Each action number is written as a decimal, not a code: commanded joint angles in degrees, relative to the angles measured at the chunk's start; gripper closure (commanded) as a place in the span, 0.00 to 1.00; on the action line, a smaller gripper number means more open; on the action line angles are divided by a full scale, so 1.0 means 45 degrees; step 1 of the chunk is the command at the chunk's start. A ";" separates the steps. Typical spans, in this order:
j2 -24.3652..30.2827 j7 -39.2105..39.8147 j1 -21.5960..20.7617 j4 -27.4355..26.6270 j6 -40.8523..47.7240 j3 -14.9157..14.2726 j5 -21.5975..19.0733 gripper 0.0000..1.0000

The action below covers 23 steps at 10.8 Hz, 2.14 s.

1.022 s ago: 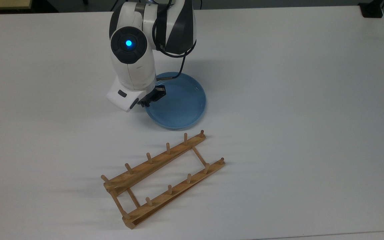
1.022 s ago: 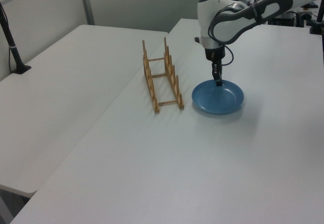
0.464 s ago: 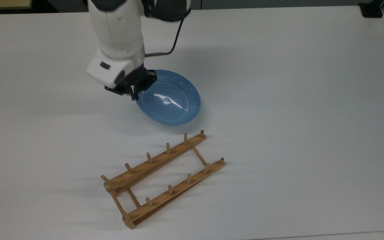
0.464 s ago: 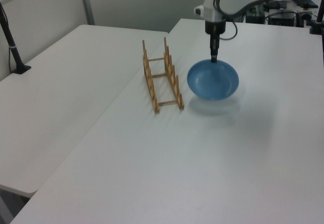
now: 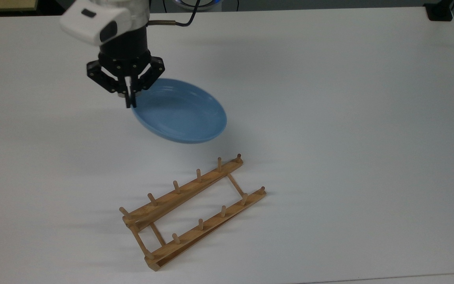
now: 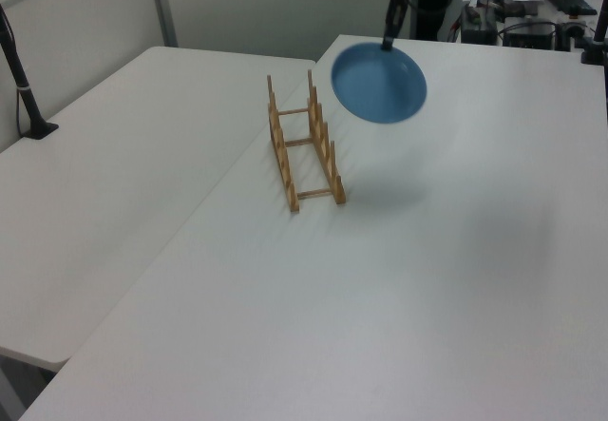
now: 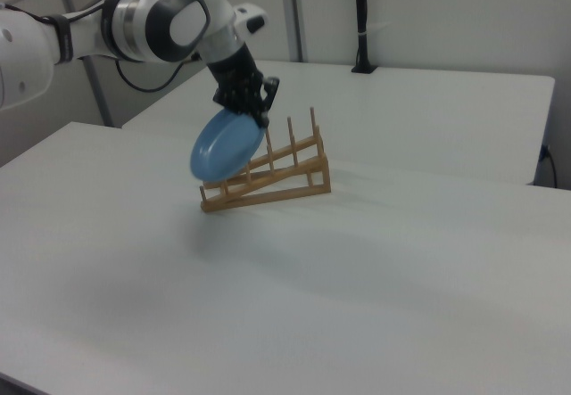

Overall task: Place plate in plate rack
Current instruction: 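Lift the blue plate by its rim, tilting it upright, then carry the upright plate over the wooden rack and lower it between pegs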

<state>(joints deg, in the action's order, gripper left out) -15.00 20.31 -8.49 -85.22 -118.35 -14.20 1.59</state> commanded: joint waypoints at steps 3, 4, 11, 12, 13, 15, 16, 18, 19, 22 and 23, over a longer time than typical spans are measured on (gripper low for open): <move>-0.0356 -0.3624 -0.0806 0.0129 -0.3989 0.0089 0.5767 1.00; -0.0474 -0.4176 -0.1137 0.0129 -0.4012 0.0089 0.6844 1.00; -0.1120 -0.7794 -0.3108 0.0440 -0.2377 -0.0067 1.1580 1.00; -0.1139 -0.8007 -0.3499 0.0441 -0.2023 -0.0067 1.1774 1.00; -0.1313 -0.8241 -0.3890 0.0441 -0.1672 -0.0067 1.2124 1.00; -0.1821 -0.8904 -0.4400 0.0441 -0.0987 -0.0067 1.2944 1.00; -0.1862 -0.9314 -0.4402 0.0422 -0.0907 -0.0067 1.3277 1.00; -0.1843 -0.9396 -0.4402 0.0480 -0.0907 -0.0067 1.3397 1.00; -0.1843 -0.9396 -0.4382 0.0500 -0.0907 -0.0087 1.3417 1.00; -0.1862 -0.9396 -0.4343 0.0500 -0.0926 -0.0067 1.3495 1.00; -0.1881 -0.9396 -0.4324 0.0480 -0.0926 -0.0067 1.3573 1.00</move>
<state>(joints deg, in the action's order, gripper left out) -23.47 -21.10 -27.41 -83.34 -123.33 -13.96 60.89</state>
